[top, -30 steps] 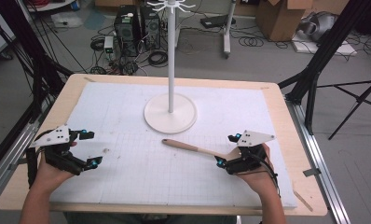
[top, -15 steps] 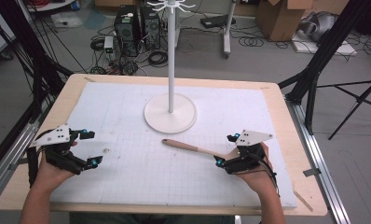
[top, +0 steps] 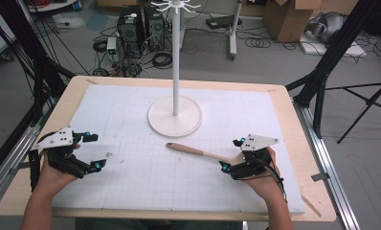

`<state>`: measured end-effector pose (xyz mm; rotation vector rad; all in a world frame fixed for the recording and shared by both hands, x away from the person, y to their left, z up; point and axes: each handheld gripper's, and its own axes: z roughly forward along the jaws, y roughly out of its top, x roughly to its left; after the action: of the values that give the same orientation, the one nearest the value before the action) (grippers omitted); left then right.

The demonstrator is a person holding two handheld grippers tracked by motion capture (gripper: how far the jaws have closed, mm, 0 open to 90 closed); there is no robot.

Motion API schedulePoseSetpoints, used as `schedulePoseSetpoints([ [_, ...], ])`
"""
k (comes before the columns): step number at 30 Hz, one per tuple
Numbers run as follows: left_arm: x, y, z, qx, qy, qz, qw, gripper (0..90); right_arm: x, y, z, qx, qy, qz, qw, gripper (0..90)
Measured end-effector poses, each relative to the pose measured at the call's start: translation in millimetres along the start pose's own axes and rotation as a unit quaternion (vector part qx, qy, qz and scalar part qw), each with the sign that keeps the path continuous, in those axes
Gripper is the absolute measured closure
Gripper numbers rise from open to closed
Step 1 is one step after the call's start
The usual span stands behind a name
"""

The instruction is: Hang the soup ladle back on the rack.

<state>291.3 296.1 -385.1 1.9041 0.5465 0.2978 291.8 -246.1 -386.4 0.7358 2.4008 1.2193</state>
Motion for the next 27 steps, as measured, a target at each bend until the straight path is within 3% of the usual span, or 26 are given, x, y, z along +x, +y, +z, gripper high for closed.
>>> schedulePoseSetpoints([
  [9,-2.4,2.3,-4.0,-0.005,0.005,0.002,1.0000,1.7,-2.8,9.2,9.4,0.008,0.006,0.007,0.9999,10.7],
  [17,-1.3,2.7,-7.3,-0.007,0.007,0.003,0.9999,1.7,-5.6,27.2,28.3,0.037,0.024,-0.003,0.9990,10.7],
  [27,-2.5,4.2,-8.2,-0.009,0.007,0.004,0.9999,1.7,-7.5,45.2,61.1,0.095,0.053,-0.011,0.9940,10.7],
])
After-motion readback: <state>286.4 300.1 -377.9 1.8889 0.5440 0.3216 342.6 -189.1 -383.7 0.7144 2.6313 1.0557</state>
